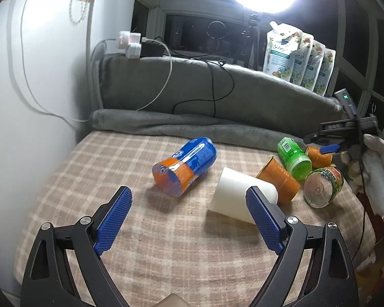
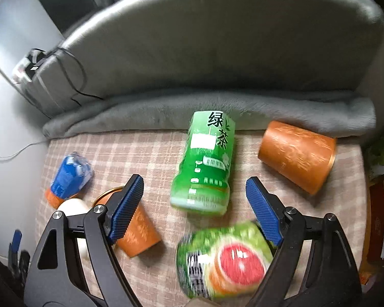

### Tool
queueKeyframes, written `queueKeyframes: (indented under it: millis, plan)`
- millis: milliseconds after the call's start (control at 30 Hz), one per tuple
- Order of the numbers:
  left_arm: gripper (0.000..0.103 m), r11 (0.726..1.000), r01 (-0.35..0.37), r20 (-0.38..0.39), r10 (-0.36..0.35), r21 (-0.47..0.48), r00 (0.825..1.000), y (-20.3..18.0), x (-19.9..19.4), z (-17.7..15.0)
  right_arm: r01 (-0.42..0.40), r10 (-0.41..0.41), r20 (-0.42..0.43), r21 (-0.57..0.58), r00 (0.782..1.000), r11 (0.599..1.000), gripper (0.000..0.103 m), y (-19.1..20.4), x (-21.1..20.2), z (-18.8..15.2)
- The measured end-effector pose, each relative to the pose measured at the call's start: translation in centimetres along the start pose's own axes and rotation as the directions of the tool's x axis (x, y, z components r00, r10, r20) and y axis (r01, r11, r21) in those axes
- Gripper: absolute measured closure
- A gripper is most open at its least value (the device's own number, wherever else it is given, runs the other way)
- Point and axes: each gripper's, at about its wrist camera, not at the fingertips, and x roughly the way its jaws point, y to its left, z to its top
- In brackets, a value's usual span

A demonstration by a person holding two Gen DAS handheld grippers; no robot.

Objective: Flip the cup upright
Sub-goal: 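Move the right gripper to the green tea bottle and close on it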

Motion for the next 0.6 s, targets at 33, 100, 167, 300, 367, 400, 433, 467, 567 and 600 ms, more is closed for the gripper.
queueKeyframes:
  millis: [33,100,167,300,367,400,433,467,567,600]
  plan:
    - [0.012,1.0,0.0,-0.007,0.0,-0.01,1.0,0.3,0.1,-0.1,0.003,-0.003,-0.036,0.008,0.999,1.0,0.018,-0.2,1.0,0.6]
    - [0.012,1.0,-0.003,-0.015,0.003,-0.021,1.0,0.7,0.2,-0.2,0.033,-0.032,-0.072,0.021,0.997,0.999,0.018,-0.4,2.3,1.5]
    - [0.012,0.999,-0.013,-0.016,0.013,-0.029,1.0,1.1,0.2,-0.2,0.06,-0.058,-0.108,0.014,0.992,0.998,0.021,-0.5,3.7,2.2]
    - [0.012,0.999,-0.023,-0.013,0.023,-0.042,1.0,1.7,0.1,-0.2,0.082,-0.078,-0.169,0.022,0.983,0.996,0.025,-0.8,5.9,2.9]
    - [0.012,0.999,-0.026,-0.011,0.025,-0.044,1.0,1.8,0.1,-0.1,0.087,-0.081,-0.19,0.026,0.978,0.996,0.027,-0.9,6.6,3.0]
    - [0.012,0.999,-0.027,-0.011,0.026,-0.045,1.0,1.9,0.1,-0.1,0.086,-0.08,-0.199,0.025,0.977,0.996,0.027,-0.9,6.9,3.0]
    - [0.012,0.999,-0.027,-0.011,0.027,-0.045,1.0,1.9,0.1,-0.1,0.083,-0.076,-0.208,0.023,0.975,0.996,0.028,-1.0,7.2,3.1]
    - [0.012,0.999,-0.027,-0.011,0.027,-0.045,1.0,2.0,0.2,-0.1,0.082,-0.075,-0.216,0.023,0.974,0.996,0.03,-0.9,7.3,3.1]
    - [0.012,0.998,-0.028,-0.011,0.027,-0.048,1.0,2.1,0.3,0.0,0.08,-0.073,-0.229,0.018,0.971,0.997,0.033,-0.8,7.3,3.3]
    - [0.012,0.998,-0.027,-0.01,0.027,-0.049,1.0,2.1,0.3,0.0,0.076,-0.07,-0.232,0.015,0.97,0.997,0.034,-0.8,7.3,3.4]
